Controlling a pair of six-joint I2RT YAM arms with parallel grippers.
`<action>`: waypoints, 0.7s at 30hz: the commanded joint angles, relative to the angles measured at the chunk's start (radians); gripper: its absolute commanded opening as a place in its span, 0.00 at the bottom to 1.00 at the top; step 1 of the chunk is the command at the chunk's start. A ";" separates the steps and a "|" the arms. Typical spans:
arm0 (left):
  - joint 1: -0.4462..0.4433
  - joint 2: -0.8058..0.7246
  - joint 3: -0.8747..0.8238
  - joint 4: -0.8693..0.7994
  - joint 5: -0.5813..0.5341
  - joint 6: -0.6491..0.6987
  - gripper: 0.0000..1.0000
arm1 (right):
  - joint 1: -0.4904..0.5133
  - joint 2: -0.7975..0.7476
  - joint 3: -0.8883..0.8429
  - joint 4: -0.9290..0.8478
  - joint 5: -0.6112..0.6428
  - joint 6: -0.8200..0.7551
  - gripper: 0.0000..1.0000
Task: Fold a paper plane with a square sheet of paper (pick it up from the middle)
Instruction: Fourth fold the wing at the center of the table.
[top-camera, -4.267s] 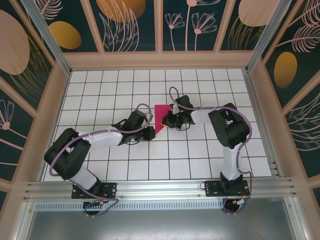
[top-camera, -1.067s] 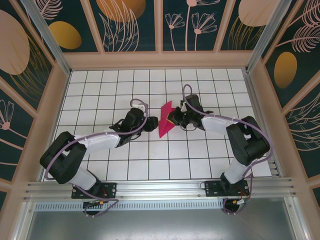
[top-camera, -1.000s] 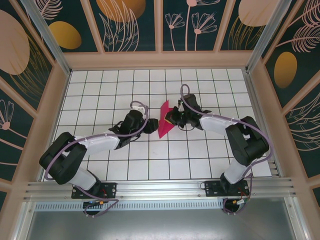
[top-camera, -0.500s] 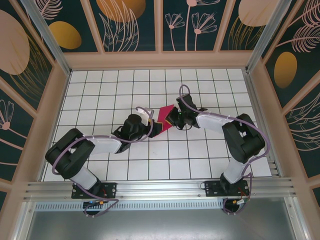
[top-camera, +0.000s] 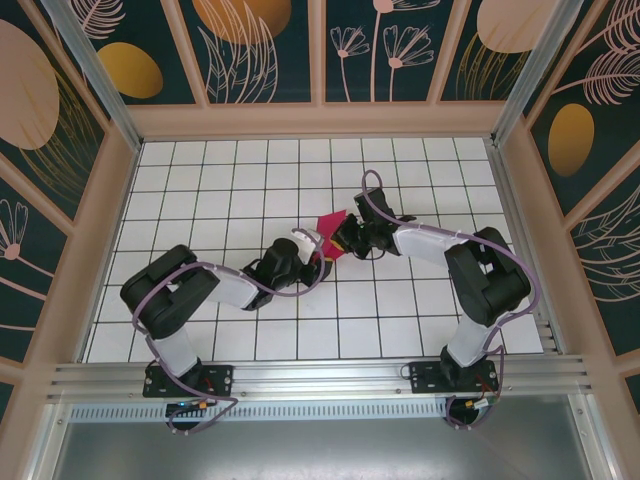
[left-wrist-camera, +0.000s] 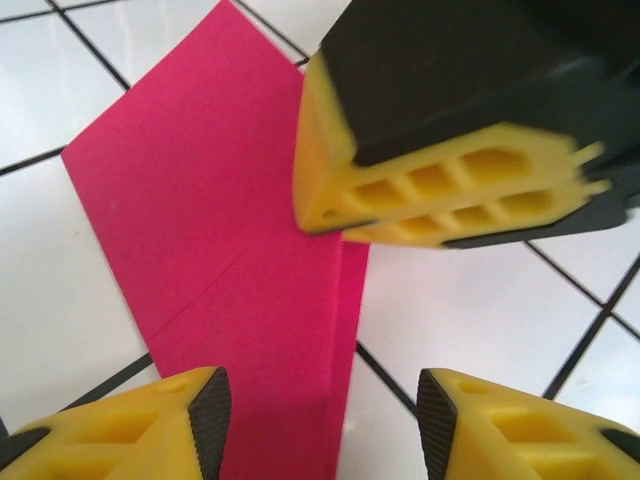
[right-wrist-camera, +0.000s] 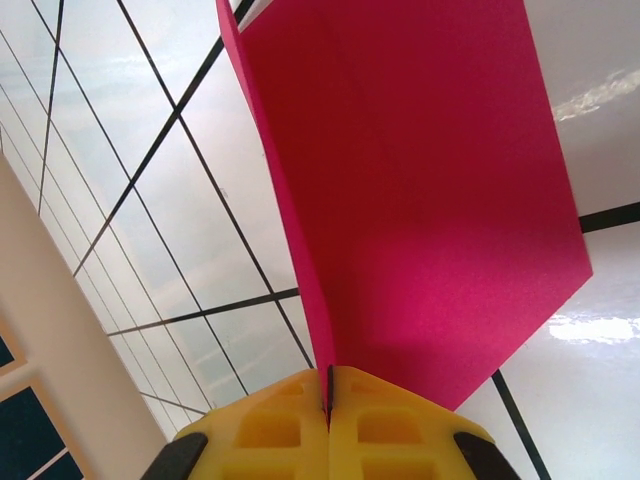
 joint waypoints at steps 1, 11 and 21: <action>-0.002 0.028 0.021 0.068 -0.039 0.032 0.51 | -0.009 0.001 0.020 -0.033 -0.029 0.020 0.00; -0.001 0.049 0.011 0.096 -0.065 0.017 0.24 | -0.024 -0.018 0.014 -0.046 -0.042 -0.036 0.31; -0.001 0.069 0.006 0.098 0.010 -0.143 0.11 | -0.114 -0.119 -0.086 0.095 -0.088 -0.375 0.51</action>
